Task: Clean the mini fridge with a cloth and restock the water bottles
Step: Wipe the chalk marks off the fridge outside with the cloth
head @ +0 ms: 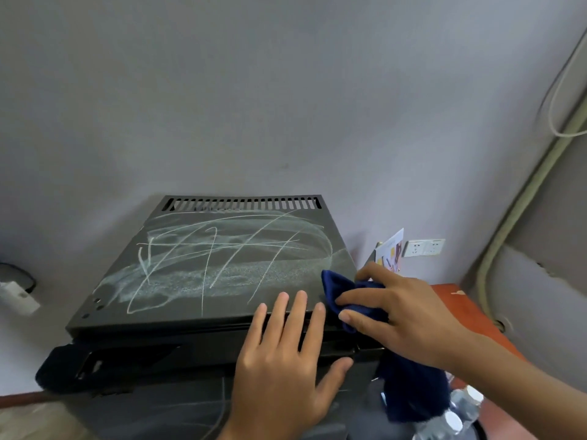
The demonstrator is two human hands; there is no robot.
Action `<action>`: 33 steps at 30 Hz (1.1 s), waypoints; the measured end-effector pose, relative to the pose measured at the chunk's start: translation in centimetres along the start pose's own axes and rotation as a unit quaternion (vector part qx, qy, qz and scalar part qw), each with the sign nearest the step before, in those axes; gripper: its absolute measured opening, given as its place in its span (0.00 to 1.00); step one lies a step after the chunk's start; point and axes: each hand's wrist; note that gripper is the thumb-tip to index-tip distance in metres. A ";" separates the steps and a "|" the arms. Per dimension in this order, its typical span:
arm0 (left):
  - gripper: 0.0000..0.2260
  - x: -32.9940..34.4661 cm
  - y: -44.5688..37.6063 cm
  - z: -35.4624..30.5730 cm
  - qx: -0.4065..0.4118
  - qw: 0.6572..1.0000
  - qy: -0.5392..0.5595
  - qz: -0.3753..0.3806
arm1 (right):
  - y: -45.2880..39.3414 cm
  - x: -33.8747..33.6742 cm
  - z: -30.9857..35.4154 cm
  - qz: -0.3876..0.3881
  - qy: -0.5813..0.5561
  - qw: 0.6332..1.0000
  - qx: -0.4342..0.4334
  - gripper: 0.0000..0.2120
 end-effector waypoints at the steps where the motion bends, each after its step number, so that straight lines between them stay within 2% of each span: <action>1: 0.30 0.2 0.1 0.0 -0.001 1.000 0.000 -0.008 | -0.2 -0.1 -0.1 0.006 0.003 1.000 -0.012 0.17; 8: 0.29 1.7 -0.2 0.1 0.005 0.996 -0.025 -0.091 | -5.6 1.0 -1.9 0.003 0.038 0.997 -0.060 0.15; 12: 0.30 2.5 -0.2 0.2 0.022 0.991 -0.048 -0.121 | -12.8 2.7 -4.9 0.001 0.055 0.998 -0.033 0.18; 18: 0.31 3.3 -0.2 0.5 0.034 0.989 -0.059 -0.132 | -22.9 5.1 -9.8 0.000 0.065 0.997 0.034 0.13; 25: 0.30 2.2 -0.4 0.6 0.017 0.996 -0.024 -0.081 | -26.0 6.0 -10.4 0.000 0.089 0.994 0.061 0.16; 33: 0.30 0.5 -0.9 1.5 0.016 1.000 0.024 0.007 | -19.3 3.8 -5.8 0.024 0.085 0.995 0.055 0.16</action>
Point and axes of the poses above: each hand's wrist, its own y-axis away from the middle knuckle, its own x-axis out of the palm, z = x × y, and after that the axes turned 3 degrees about y, right-handed
